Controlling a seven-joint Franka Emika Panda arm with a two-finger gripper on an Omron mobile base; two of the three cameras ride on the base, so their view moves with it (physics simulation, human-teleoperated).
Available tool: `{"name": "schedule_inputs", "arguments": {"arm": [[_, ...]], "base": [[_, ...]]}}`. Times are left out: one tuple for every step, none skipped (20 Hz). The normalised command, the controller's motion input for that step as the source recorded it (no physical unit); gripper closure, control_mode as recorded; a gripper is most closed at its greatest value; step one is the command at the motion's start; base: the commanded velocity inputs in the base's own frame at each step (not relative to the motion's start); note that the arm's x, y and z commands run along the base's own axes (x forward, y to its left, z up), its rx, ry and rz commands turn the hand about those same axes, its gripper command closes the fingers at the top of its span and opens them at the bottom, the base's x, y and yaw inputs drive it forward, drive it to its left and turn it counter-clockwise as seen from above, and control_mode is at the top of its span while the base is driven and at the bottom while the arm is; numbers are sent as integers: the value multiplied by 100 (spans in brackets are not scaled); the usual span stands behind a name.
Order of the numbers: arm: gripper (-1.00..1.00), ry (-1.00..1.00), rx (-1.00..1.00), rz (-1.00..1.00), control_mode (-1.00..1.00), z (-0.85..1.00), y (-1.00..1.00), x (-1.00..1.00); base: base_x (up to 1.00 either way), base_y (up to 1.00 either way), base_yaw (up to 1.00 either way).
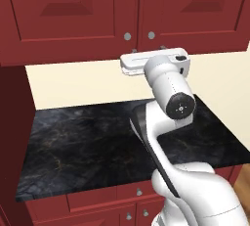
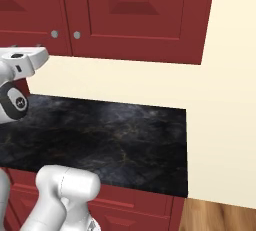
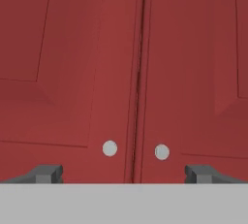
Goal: Move the bowls from the cabinet to the plates on the dining table.
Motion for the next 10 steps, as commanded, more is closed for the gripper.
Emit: {"name": "schedule_inputs", "arguments": {"arm": [[-100, 0, 0, 0, -100, -1, 0, 29], [-100, 0, 0, 0, -100, -6, 1, 29], [-100, 0, 0, 0, -100, -9, 0, 29], [-100, 0, 0, 0, -100, -9, 0, 27], [-100, 0, 0, 0, -100, -5, 0, 26], [-100, 0, 0, 0, -100, -4, 0, 25], [-100, 0, 0, 0, -100, -1, 4, 24], [-100, 0, 0, 0, -100, 0, 5, 23], [-100, 0, 0, 0, -100, 0, 8, 24], [-100, 0, 0, 0, -100, 0, 9, 24]], "base": [[0, 0, 0], [0, 0, 0], [0, 0, 0], [0, 0, 0], [0, 0, 0], [0, 0, 0], [0, 0, 0], [0, 0, 0], [0, 0, 0], [0, 0, 0]]}}
